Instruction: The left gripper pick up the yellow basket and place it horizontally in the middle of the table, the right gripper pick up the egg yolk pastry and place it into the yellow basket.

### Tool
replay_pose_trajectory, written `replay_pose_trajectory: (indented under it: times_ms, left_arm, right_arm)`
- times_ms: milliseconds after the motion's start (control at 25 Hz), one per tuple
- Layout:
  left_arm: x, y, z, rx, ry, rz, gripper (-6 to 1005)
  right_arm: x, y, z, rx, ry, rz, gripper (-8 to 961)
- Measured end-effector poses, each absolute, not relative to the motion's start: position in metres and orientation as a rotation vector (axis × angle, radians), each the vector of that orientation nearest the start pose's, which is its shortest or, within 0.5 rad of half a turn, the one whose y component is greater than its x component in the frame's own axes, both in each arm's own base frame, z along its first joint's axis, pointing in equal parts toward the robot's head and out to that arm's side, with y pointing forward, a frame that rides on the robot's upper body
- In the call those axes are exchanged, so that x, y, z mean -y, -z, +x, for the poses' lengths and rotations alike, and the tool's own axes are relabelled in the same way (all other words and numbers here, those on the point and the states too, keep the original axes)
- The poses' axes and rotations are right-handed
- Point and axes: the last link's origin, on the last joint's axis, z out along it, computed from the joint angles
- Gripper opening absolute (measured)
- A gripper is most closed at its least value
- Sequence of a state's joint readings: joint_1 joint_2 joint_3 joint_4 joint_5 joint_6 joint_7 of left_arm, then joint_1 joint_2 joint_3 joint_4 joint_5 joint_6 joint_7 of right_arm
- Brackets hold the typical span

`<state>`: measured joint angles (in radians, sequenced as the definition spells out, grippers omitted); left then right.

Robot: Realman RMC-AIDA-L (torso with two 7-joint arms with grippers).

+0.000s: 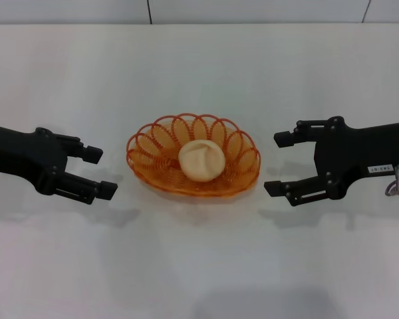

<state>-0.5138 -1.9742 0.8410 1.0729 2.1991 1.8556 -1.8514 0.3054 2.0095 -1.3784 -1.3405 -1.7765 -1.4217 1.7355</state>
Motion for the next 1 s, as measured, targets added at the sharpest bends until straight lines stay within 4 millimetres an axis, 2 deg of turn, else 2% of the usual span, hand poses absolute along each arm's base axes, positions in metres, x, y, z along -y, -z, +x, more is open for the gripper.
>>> replay_pose_trajectory:
  times_ms: [1000]
  left_arm:
    - [-0.3222,-0.0681,-0.2425,0.746,0.183,-2.966,879]
  right_arm:
    - [-0.3150,-0.0129,0.1853,-0.229,-0.371,-2.881,842]
